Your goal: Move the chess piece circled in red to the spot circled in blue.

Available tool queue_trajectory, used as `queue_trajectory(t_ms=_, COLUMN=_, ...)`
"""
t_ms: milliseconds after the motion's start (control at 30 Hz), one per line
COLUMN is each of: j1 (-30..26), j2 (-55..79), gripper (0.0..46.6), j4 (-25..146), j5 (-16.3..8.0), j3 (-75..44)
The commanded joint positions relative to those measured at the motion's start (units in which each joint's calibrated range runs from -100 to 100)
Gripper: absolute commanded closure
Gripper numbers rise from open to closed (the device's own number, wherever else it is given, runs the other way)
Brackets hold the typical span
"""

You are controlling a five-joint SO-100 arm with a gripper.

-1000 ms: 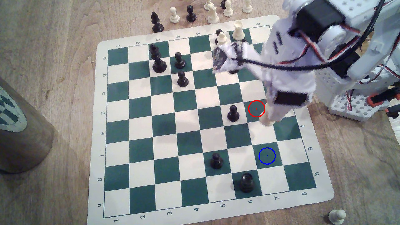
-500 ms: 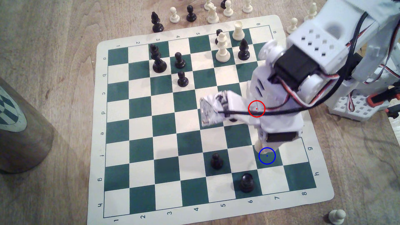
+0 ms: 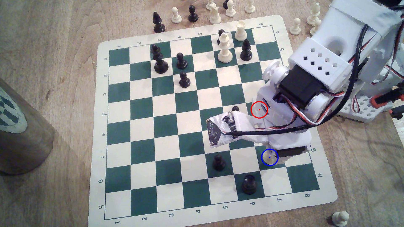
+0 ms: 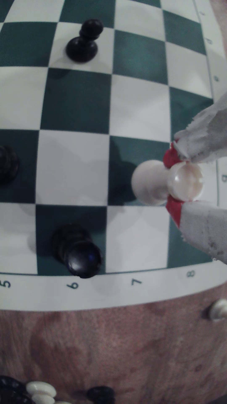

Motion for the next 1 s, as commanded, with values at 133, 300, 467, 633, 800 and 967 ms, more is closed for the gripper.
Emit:
queue_trajectory(t_ms=133, j1=-0.12, j2=1.31, gripper=46.4, j4=-1.39, j5=-0.2, j3=-1.73)
queue_trajectory(t_ms=300, j1=-0.04, j2=2.67, gripper=46.4, j4=-2.13, j5=-0.15, j3=-1.46)
queue_trajectory(t_ms=467, j1=0.2, j2=3.52, gripper=46.3, j4=-2.7, j5=-0.1, j3=-1.09)
queue_trajectory(t_ms=633, j1=0.59, j2=4.2, gripper=46.2, j4=-3.03, j5=0.24, j3=-0.28)
queue_trajectory(t_ms=800, j1=0.74, j2=4.28, gripper=46.3, j4=-3.11, j5=0.24, j3=-0.1)
queue_trajectory(t_ms=967, j1=1.37, j2=4.54, gripper=46.1, j4=-3.11, j5=0.63, j3=-0.1)
